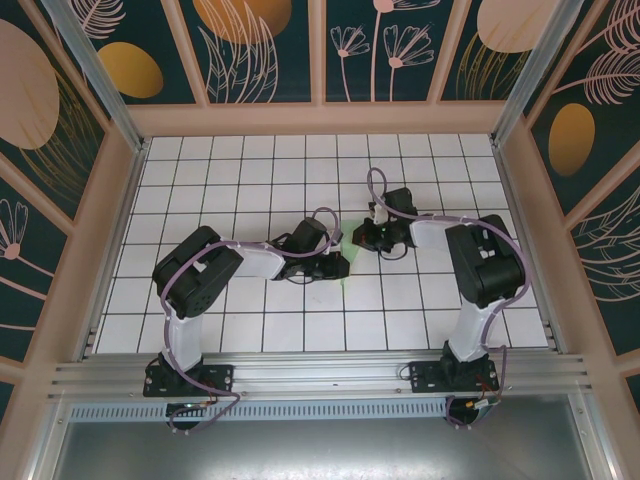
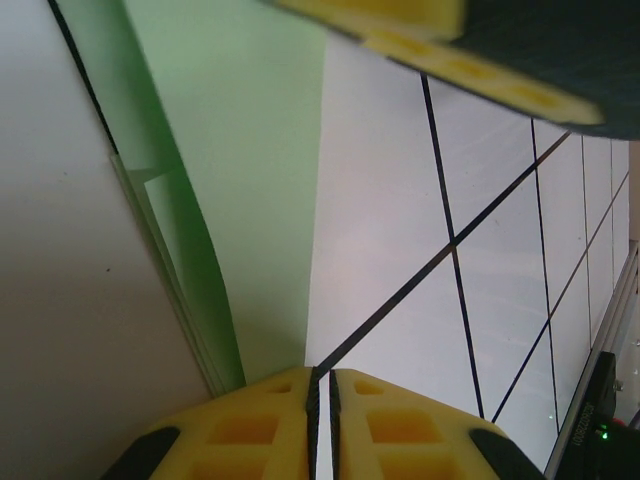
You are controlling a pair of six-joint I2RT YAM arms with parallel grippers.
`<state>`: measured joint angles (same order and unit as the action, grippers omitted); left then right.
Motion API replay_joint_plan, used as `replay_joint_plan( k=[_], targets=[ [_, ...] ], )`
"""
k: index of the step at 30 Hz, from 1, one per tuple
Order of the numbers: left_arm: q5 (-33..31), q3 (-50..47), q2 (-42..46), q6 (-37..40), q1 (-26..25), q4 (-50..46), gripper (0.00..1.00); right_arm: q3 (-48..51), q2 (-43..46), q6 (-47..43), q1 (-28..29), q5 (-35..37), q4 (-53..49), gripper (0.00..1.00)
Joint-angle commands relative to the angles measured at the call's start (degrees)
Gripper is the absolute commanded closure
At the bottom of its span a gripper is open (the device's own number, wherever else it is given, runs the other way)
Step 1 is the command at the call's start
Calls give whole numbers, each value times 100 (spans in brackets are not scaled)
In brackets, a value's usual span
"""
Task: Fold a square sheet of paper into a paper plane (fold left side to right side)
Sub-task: Fold the wing for the fifth time at the center of the table.
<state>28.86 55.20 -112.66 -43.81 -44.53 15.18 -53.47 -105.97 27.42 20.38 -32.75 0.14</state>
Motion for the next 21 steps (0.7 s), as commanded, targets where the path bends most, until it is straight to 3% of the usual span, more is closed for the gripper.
replay_joint_plan(
  k=[1, 11, 21],
  targets=[
    [-124, -98, -60, 8, -91, -840, 86, -155, -183, -7, -2, 199, -165, 100],
    [-44, -363, 398, 101, -91, -1073, 85, -348, -452, -96, 3, 428, -579, 100],
    [-210, 531, 868, 179, -82, -1388, 83, -362, -426, -114, 56, 434, -628, 100]
  ],
)
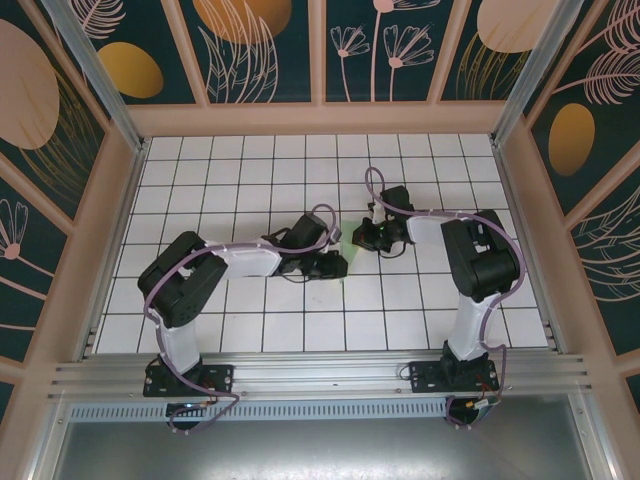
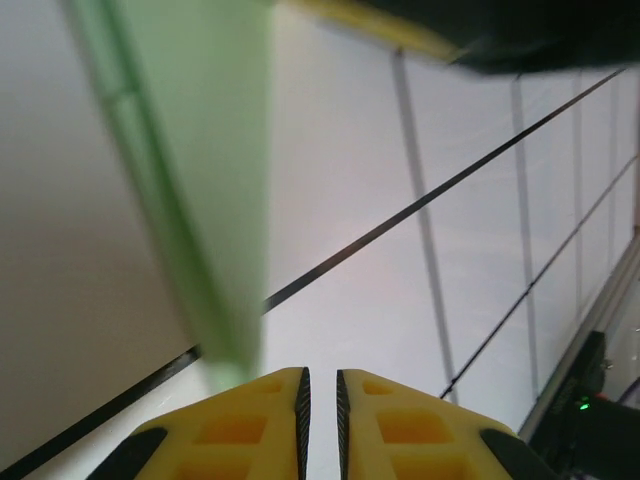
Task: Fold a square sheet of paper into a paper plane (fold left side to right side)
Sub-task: Fold the wing for the fifth time at the center of the table.
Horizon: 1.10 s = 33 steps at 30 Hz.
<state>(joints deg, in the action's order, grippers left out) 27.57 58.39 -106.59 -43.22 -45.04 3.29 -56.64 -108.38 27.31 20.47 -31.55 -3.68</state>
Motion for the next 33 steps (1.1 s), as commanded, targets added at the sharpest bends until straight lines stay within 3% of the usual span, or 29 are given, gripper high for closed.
replay_joint_plan(
  k=[1, 10, 33],
  targets=[
    [-32, 187, 263, 108, -27, -136, 83, -42, -179, -103, 46, 324, -253, 100],
    [550, 14, -169, -57, -58, 392, 83, -47, -175, -128, 58, 347, -294, 100],
    [171, -236, -440, 58, -58, 137, 83, -163, -292, -204, 98, 556, -580, 100]
  ],
)
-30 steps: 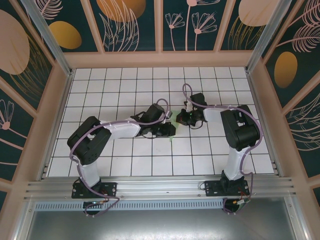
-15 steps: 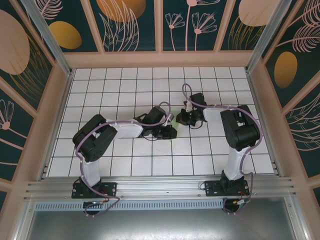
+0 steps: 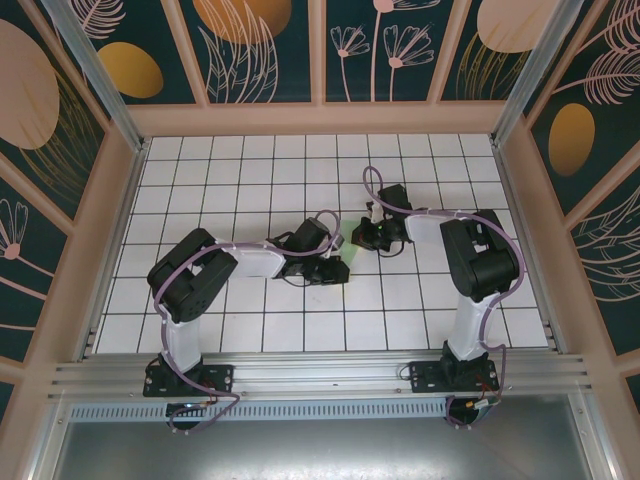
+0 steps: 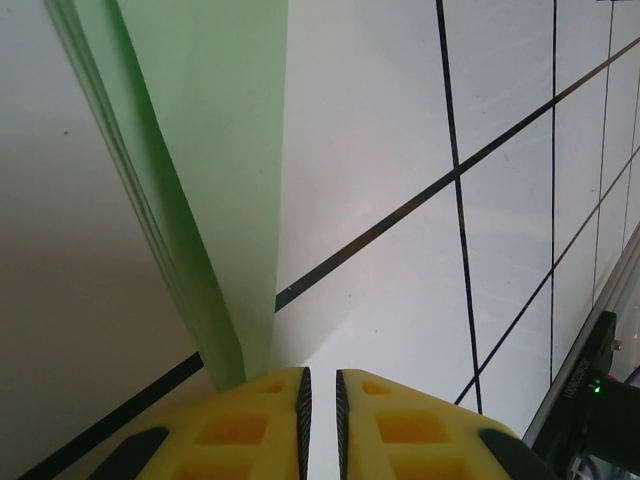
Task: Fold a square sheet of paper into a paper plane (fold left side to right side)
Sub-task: Fold the wing for the fifth time at the center of the table.
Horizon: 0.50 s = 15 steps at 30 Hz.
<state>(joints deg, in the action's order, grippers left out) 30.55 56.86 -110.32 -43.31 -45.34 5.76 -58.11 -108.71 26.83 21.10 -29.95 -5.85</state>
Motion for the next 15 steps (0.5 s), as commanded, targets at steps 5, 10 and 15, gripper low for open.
replay_joint_plan(
  k=[5, 10, 15],
  targets=[
    [-132, -202, -94, 68, -27, -120, 83, -34, -271, -169, 39, 412, -392, 100],
    [-158, -365, -34, 63, -36, -165, 84, -57, -289, -165, 40, 406, -408, 100],
    [-107, -499, 39, 53, -42, -136, 84, -74, -297, -165, 39, 411, -420, 100]
  ],
)
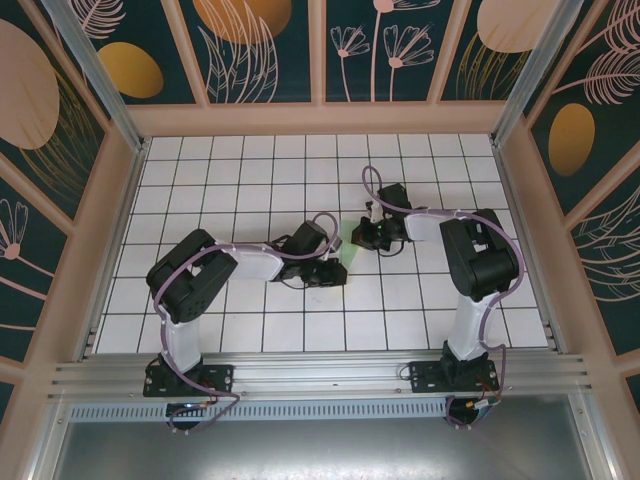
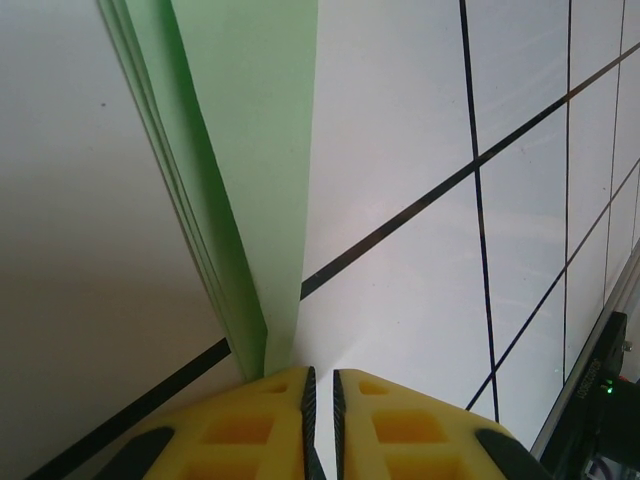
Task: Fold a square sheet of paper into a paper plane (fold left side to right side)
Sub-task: Fold the wing for the fifth time at the center of the table.
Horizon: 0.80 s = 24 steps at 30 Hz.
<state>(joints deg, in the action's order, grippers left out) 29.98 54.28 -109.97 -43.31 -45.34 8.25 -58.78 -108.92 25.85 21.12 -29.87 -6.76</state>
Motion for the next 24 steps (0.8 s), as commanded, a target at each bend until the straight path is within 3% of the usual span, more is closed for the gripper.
replay_joint_plan(
  k=[1, 10, 24],
  targets=[
    [-22, -261, 47, 45, -41, -345, 85, -1, -274, -75, 32, 403, -330, 100],
    [140, 107, 516, 7, 46, -225, 85, -21, -281, -71, 40, 386, -339, 100],
    [28, 1372, -634, 465, 106, -773, 85, -1, -265, -80, 42, 359, -352, 100]
  ],
)
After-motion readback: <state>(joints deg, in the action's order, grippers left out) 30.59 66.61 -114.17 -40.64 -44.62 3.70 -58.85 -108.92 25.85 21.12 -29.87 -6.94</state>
